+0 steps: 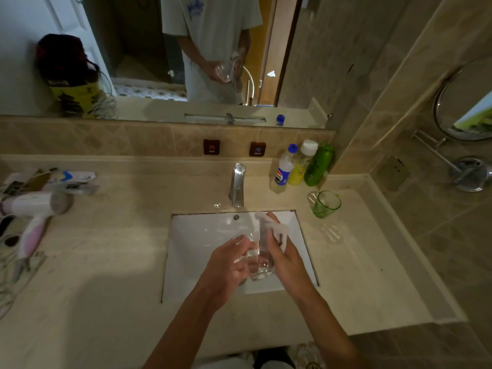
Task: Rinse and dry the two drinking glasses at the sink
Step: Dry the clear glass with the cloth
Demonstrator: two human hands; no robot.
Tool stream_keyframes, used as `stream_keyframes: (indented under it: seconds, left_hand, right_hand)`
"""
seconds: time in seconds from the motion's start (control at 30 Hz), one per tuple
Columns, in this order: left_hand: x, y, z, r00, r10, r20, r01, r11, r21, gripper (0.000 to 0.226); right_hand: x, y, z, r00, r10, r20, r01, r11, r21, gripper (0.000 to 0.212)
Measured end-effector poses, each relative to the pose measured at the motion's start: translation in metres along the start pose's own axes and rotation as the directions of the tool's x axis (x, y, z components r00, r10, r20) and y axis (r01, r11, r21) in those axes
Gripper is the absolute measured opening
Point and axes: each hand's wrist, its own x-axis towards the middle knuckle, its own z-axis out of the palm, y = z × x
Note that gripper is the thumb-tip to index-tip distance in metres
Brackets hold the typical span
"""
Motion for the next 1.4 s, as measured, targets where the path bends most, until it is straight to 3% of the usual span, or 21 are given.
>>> stream_keyframes:
  seconds: [0.1, 0.17, 0.2, 0.27, 0.37, 0.47, 0.6, 0.73, 0.87, 0.93, 1.03, 1.17, 1.3, 1.4]
  left_hand:
    - [0.007, -0.001, 0.005, 1.000, -0.004, -0.011, 0.003, 0.995, -0.096, 0.074]
    - [0.013, -0.005, 0.005, 0.998, 0.021, -0.054, -0.025, 0.997, -0.078, 0.102]
    - [0.014, -0.005, 0.004, 0.997, 0.019, -0.077, -0.028, 0.993, -0.112, 0.104]
    - [0.016, -0.004, -0.001, 0.997, 0.031, -0.070, -0.044, 0.979, -0.201, 0.090]
    - [0.014, 0.001, -0.003, 1.000, 0.001, -0.017, -0.004, 0.980, -0.198, 0.060]
    - [0.010, 0.000, -0.002, 0.999, 0.016, 0.036, -0.007, 0.971, -0.238, 0.040]
    - [0.004, 0.002, 0.003, 0.999, 0.006, 0.043, 0.005, 0.969, -0.247, 0.060]
    - [0.003, 0.009, 0.006, 0.998, 0.051, 0.040, -0.040, 0.970, -0.242, 0.047]
    - [0.012, 0.007, 0.000, 0.997, 0.016, -0.082, -0.040, 0.953, -0.302, 0.094]
    - [0.011, 0.009, -0.002, 0.995, 0.025, -0.101, -0.053, 0.958, -0.283, 0.093]
    - [0.008, 0.009, -0.004, 0.999, 0.033, -0.040, -0.042, 0.969, -0.242, 0.068]
    - [0.002, 0.012, 0.001, 0.994, 0.074, 0.074, -0.054, 0.969, -0.243, 0.066]
    - [0.000, 0.015, 0.009, 0.975, 0.051, 0.216, 0.010, 0.962, -0.274, 0.042]
    - [0.002, 0.017, 0.014, 0.991, 0.063, 0.115, -0.018, 0.935, -0.353, 0.063]
  right_hand:
    - [-0.007, 0.007, 0.007, 0.998, -0.052, 0.023, 0.053, 0.997, -0.049, 0.056]
    - [-0.020, 0.010, 0.017, 0.985, -0.174, 0.003, 0.173, 0.974, -0.146, 0.070]
    - [-0.026, 0.013, 0.022, 0.967, -0.255, 0.007, 0.251, 0.945, -0.212, 0.071]
    - [-0.040, 0.014, 0.027, 0.924, -0.378, 0.053, 0.371, 0.858, -0.356, 0.074]
    - [-0.051, 0.021, 0.028, 0.888, -0.439, 0.137, 0.444, 0.743, -0.501, 0.092]
    - [-0.044, 0.016, 0.024, 0.903, -0.419, 0.100, 0.428, 0.848, -0.312, 0.083]
    - [-0.012, 0.003, 0.013, 0.974, -0.213, -0.077, 0.211, 0.977, -0.027, 0.060]
    - [-0.006, -0.004, 0.019, 0.978, -0.206, -0.028, 0.203, 0.976, -0.082, 0.064]
    - [-0.027, 0.006, 0.032, 0.922, -0.385, 0.036, 0.376, 0.872, -0.315, 0.064]
    - [-0.035, 0.013, 0.035, 0.909, -0.414, 0.044, 0.401, 0.842, -0.361, 0.061]
    - [-0.041, 0.015, 0.037, 0.898, -0.437, 0.051, 0.428, 0.841, -0.332, 0.068]
    - [-0.021, 0.004, 0.026, 0.925, -0.375, -0.062, 0.358, 0.915, -0.187, 0.064]
    - [0.000, -0.007, 0.014, 0.942, -0.319, -0.108, 0.302, 0.942, -0.146, 0.059]
    - [-0.003, -0.005, 0.020, 0.943, -0.332, -0.027, 0.327, 0.937, -0.122, 0.062]
